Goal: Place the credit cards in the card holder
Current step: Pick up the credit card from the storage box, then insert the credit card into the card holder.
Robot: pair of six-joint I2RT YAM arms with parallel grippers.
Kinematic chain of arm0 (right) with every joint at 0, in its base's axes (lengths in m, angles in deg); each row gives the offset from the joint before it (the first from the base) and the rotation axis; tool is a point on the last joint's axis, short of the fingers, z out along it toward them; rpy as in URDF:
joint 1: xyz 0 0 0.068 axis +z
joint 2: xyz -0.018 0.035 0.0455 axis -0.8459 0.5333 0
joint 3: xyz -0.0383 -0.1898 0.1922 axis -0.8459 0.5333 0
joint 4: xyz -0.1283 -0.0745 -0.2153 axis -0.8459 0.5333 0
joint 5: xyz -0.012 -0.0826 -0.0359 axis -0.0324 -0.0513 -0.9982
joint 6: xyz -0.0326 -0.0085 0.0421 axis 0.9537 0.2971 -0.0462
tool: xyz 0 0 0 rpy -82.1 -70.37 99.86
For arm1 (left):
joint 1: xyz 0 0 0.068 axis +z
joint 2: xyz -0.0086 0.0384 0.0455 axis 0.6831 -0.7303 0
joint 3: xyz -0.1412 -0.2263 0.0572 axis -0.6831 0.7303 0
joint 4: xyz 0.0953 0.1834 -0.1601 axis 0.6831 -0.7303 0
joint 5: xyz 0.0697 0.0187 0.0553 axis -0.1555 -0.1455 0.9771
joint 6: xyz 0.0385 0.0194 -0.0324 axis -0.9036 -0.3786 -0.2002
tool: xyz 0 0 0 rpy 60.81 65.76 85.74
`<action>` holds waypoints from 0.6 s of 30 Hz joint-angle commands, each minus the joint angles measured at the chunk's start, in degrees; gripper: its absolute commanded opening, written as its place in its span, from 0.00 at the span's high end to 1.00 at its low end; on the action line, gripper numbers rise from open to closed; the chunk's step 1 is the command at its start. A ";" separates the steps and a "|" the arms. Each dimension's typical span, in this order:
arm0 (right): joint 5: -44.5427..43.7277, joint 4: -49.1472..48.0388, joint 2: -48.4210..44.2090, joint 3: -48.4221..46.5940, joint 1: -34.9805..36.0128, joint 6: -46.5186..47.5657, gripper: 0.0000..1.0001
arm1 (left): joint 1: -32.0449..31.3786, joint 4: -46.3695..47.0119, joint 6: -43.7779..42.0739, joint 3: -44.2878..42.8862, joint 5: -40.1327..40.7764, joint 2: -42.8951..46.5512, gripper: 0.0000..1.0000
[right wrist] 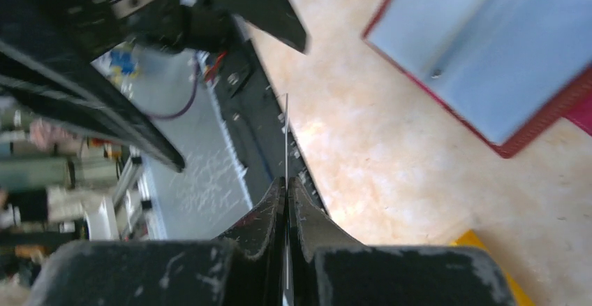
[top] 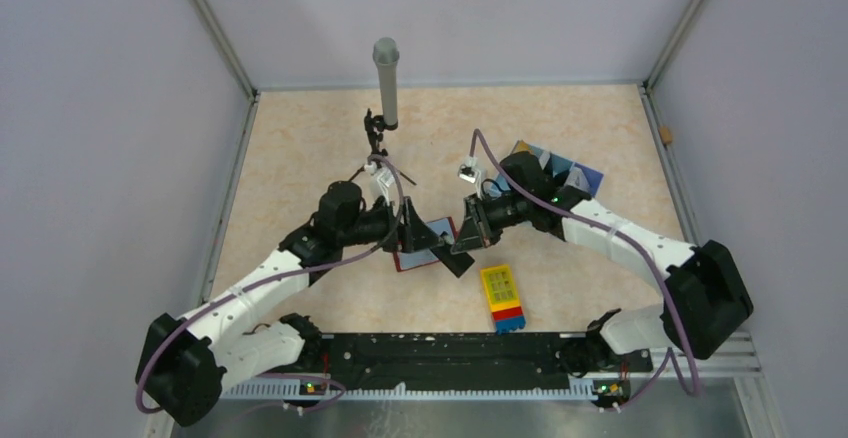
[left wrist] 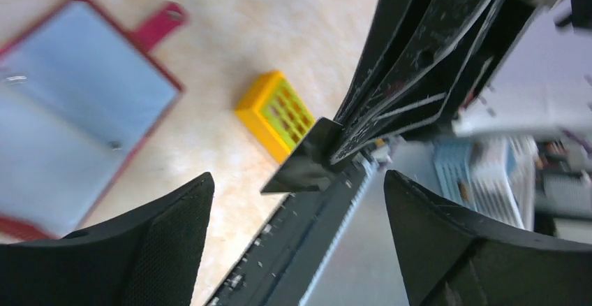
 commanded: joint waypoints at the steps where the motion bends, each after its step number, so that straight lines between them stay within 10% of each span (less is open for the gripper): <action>1: -13.70 -12.29 5.32 2.62 -0.15 -11.66 1.00 | 2.27 -6.01 1.73 1.37 21.01 2.31 0.08; 8: -18.19 -19.45 15.99 -0.04 -0.16 -16.29 1.00 | 5.30 -10.74 5.85 5.45 34.09 1.14 0.08; 18: -18.60 -23.19 24.55 -2.53 -0.17 -15.25 1.00 | 9.88 -5.00 7.46 9.88 31.04 -3.55 0.26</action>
